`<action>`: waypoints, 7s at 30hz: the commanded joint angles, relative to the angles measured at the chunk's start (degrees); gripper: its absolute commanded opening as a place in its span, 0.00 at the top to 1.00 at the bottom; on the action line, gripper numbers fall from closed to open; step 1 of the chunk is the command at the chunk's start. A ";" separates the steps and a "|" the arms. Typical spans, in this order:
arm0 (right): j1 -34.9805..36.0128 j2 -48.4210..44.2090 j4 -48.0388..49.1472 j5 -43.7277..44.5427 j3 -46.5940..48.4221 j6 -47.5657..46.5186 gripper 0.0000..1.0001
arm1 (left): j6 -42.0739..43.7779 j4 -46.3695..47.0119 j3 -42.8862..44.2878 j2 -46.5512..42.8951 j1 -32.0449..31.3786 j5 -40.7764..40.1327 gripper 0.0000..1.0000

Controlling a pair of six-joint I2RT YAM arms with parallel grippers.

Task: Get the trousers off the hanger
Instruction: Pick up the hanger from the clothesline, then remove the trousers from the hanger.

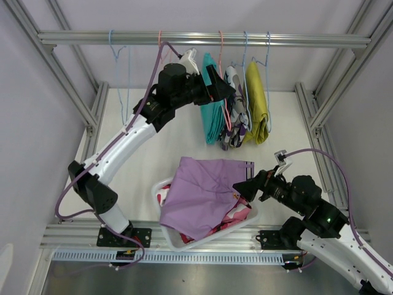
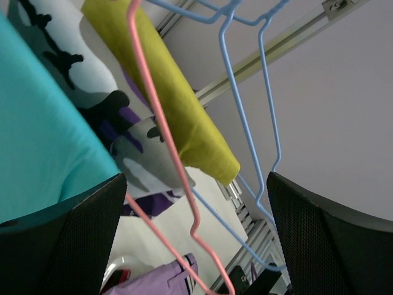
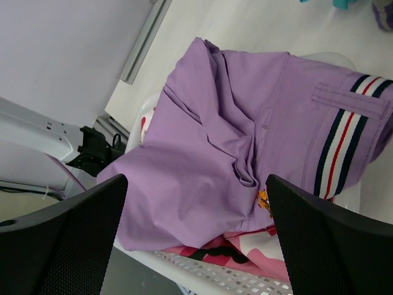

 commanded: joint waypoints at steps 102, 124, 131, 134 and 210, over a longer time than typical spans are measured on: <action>2.32 29.91 40.72 -2.08 1.66 2.01 0.86 | -2.97 6.81 -58.92 -41.37 -31.52 -21.07 0.99; 2.67 27.45 38.61 -1.72 3.51 2.80 1.00 | -2.54 18.75 -62.70 -38.82 -33.72 -16.07 0.54; 2.58 27.19 39.31 -2.69 3.51 3.33 1.00 | -3.15 25.08 -64.37 -36.45 -33.81 -12.99 0.79; 2.49 26.92 39.58 -2.95 3.33 3.68 1.00 | -4.20 27.90 -65.16 -35.48 -33.81 -11.23 0.83; 12.51 65.32 15.58 23.33 41.74 -20.66 0.09 | 11.09 -4.36 -34.93 -40.50 -8.05 -34.25 1.00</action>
